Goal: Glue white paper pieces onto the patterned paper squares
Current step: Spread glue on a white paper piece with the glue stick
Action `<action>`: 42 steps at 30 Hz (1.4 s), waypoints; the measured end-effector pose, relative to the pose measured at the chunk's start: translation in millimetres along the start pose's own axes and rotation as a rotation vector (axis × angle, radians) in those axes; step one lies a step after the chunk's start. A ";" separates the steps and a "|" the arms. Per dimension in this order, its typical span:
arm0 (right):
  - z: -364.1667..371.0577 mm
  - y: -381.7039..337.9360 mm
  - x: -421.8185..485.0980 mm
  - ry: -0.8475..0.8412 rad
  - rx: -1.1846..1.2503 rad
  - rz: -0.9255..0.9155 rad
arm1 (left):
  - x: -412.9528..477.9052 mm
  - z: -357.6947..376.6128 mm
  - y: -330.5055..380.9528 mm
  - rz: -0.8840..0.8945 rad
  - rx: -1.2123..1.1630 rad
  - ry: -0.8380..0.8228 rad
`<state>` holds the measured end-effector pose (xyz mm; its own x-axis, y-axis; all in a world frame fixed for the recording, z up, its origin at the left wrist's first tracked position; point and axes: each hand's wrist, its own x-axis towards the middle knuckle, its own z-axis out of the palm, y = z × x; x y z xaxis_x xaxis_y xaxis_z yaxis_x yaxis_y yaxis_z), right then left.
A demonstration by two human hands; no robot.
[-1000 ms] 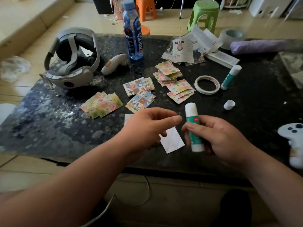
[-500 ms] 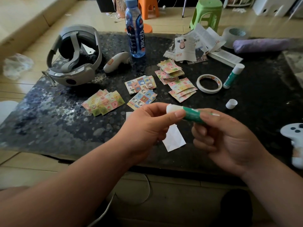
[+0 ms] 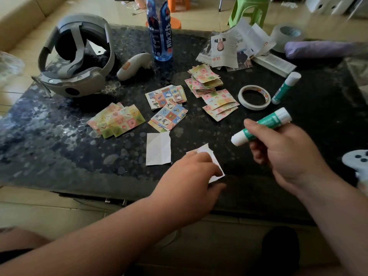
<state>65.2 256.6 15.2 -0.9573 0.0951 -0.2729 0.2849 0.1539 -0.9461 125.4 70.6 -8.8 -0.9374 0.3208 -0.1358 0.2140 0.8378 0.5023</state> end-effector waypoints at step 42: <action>79.5 20.3 19.6 -0.199 -0.730 -0.233 | -14.1 22.5 -19.9 0.086 0.302 -0.261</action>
<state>48.5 183.4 -23.2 -0.9673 -0.1856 -0.1730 -0.0303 0.7614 -0.6476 140.5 59.3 -36.2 -0.8198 0.4638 -0.3357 0.3957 0.8828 0.2533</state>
